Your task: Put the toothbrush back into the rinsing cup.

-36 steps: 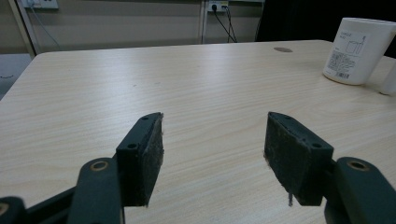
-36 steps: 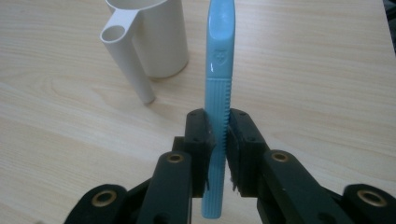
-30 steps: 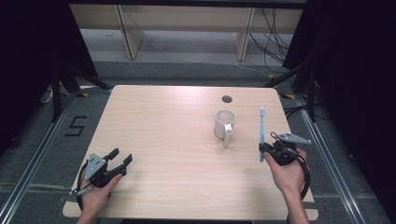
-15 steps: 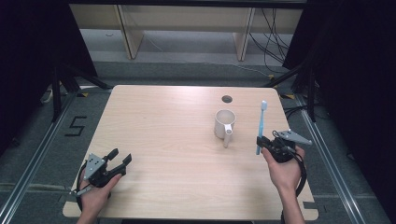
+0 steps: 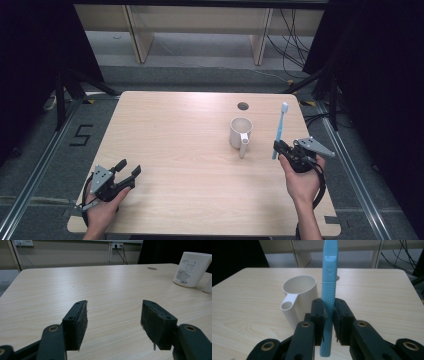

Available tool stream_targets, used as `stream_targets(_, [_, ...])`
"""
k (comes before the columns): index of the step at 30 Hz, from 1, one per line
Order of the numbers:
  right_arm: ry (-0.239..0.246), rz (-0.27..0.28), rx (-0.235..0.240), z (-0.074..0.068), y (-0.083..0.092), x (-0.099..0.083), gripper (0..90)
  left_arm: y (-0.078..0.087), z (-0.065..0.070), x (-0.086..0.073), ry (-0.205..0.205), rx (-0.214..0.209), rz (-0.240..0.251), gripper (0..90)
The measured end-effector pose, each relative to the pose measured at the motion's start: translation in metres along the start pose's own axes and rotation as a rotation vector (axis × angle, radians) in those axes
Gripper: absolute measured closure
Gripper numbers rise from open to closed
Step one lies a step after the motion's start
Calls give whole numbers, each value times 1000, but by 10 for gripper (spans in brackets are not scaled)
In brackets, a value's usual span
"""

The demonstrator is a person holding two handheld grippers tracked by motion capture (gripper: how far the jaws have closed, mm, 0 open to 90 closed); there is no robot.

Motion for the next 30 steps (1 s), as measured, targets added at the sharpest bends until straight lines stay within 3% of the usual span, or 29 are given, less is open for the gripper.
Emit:
stream_targets(2, [-12,6,-7,-3,0,2,794,0,0,0,-3,6,-6,379])
stream_targets(4, [15,16,-10,-2,0,5,793,1,0,-1,-8,12,-17,381])
stream_targets(7, [-2,50,6,-5,-3,11,793,1,0,-1,-3,12,-14,380])
stream_targets(15, [21,100,-9,-5,-5,24,793,1,0,-1,-8,16,-21,381])
stream_targets(18, [5,108,-11,-7,-5,27,793,1,0,-1,-1,11,-18,380])
stream_targets(22, [25,119,-18,-7,-6,29,793,1,0,-1,-1,15,-24,382])
stream_targets(27, [0,129,-9,-11,-8,32,794,1,-1,-1,1,13,-22,382])
stream_targets(30, [25,142,-22,-9,-8,34,793,1,-1,-1,-1,13,-23,382])
Point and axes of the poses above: each handheld gripper's, and its own axes: y roughly backward along the jaws, x roughly out of its top, z roughly to its right, the point moved 8 cm from there along -y, roughly forward along the jaws, and after that the axes turned 13 degrees about y, right-handed, at the moved point
